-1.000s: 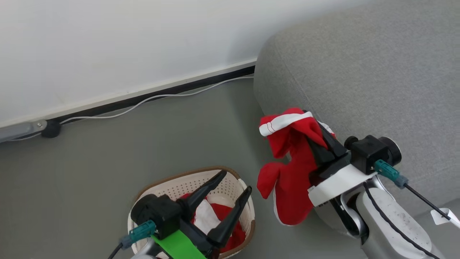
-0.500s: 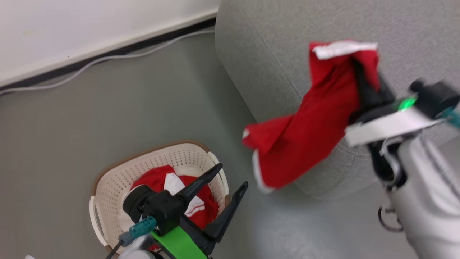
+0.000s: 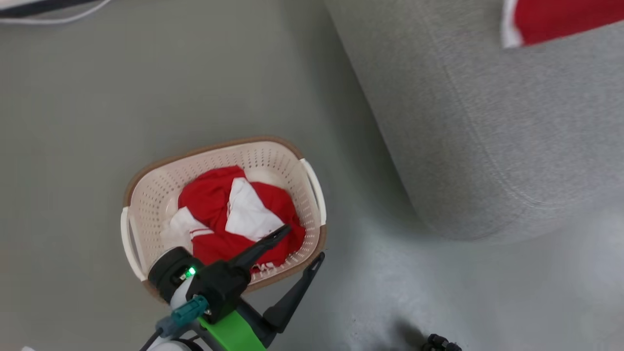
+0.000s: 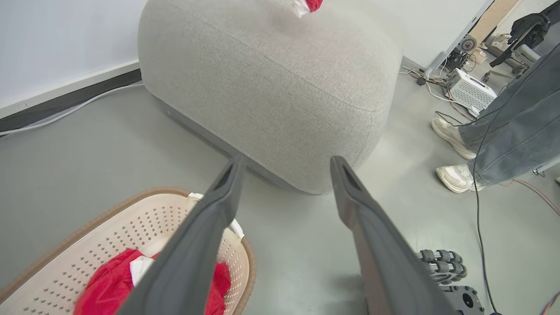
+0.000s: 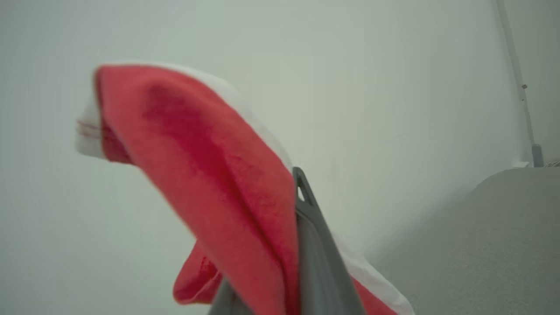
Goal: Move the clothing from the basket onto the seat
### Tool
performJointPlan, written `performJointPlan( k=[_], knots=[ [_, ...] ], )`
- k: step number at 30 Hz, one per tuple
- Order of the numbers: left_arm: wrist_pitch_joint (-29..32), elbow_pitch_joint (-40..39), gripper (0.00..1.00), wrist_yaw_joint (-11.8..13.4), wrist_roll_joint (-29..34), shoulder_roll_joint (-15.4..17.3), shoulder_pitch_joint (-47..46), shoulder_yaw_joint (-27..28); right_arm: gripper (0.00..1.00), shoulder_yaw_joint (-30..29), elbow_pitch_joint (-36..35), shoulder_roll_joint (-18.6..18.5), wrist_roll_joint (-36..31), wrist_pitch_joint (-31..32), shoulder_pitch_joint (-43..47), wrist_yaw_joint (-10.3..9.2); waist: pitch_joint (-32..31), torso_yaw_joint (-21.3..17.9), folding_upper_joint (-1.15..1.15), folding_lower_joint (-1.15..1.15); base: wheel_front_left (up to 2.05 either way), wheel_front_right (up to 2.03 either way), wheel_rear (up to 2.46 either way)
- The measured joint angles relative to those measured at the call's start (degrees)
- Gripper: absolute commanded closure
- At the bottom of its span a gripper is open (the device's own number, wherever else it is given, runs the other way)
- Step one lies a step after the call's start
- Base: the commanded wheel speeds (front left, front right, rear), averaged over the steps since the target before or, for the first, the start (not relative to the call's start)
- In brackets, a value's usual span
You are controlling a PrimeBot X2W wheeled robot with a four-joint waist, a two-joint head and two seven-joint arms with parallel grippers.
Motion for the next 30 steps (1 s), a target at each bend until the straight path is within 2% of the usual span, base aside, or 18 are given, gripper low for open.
performJointPlan(
  k=[4, 8, 11, 14, 20, 23, 24, 25, 26, 27, 28, 30],
  knots=[
    [0.5, -1.7, 0.0, 0.0, 0.0, 1.3, 0.0, 0.2, 1.0, -4.6, 2.0, -4.5, 1.1, 1.5, -4.6, -0.93, 3.1, 2.2, 0.0, 0.0, 0.0, 0.0, 0.0],
    [0.5, -3.6, 0.0, 0.0, 0.4, 2.5, 0.0, 0.8, 1.0, -6.4, 3.3, -8.6, 0.7, 2.9, -8.7, -1.47, 6.3, 4.1, 0.0, 0.0, 0.0, 0.0, 0.0],
    [0.5, -5.0, 0.0, 0.0, 0.8, 3.6, 0.0, 1.8, 1.0, -6.5, 4.7, -10.1, -0.5, 3.5, -11.3, -1.52, 8.9, 5.2, 0.0, 0.0, 0.0, 0.0, 0.0],
    [0.5, -5.8, 0.0, 0.1, 0.8, 4.2, 0.0, 2.9, 1.0, -7.1, 5.7, -9.7, -0.7, 3.4, -12.2, -1.92, 10.7, 5.7, 0.0, 0.0, 0.0, 0.0, 0.0],
    [1.0, -7.6, 0.0, 1.6, 1.2, 6.7, -0.1, 6.0, 1.0, -7.8, 8.5, -5.9, -0.3, 1.1, -12.8, -2.32, 16.0, 6.0, 0.0, 0.01, 0.0, 0.0, 0.0],
    [0.9, -7.6, 0.0, 2.1, 1.2, 7.7, -0.3, 8.1, 1.0, -6.5, 12.5, -3.8, -2.2, -1.0, -11.4, -2.33, 18.4, 5.3, 0.0, 0.01, 0.0, 0.0, 0.0],
    [0.7, -7.1, 0.0, 2.1, 1.2, 7.8, -0.6, 8.2, 1.0, -5.7, 14.2, -2.6, -2.9, -2.0, -10.0, -2.33, 19.1, 4.9, 0.0, 0.01, 0.0, 0.0, 0.0],
    [0.3, -6.2, 0.0, 2.0, 1.2, 7.7, -1.5, 8.3, 1.0, -4.5, 18.0, 0.6, -3.9, -3.4, -6.7, -2.33, 19.9, 3.9, 0.0, 0.01, 0.0, 0.0, 0.0],
    [0.0, -5.8, 0.0, 2.0, 1.0, 7.7, -2.0, 8.3, 0.79, -4.1, 19.6, 2.0, -4.5, -3.7, -5.0, -2.33, 20.2, 3.4, 0.0, 0.01, 0.0, 0.0, 0.0],
    [-0.3, -5.4, 0.0, 1.9, 0.8, 7.7, -2.2, 8.4, 0.35, -4.0, 20.8, 3.1, -4.7, -4.1, -3.9, -2.35, 20.3, 2.9, 0.0, 0.01, 0.0, 0.0, 0.0],
    [-0.6, -5.0, 0.0, 1.8, 0.6, 7.7, -2.2, 8.5, 0.0, -3.9, 21.7, 3.9, -4.8, -4.4, -3.2, -2.38, 20.4, 2.3, 0.0, 0.01, 0.0, 0.0, 0.0],
    [-1.0, -3.9, 0.0, 1.5, 0.4, 7.6, -2.3, 8.5, 0.0, -3.9, 22.7, 4.5, -4.8, -4.7, -3.2, -2.4, 20.2, 1.4, 0.0, 0.01, 0.0, 0.0, 0.0]
  ],
)
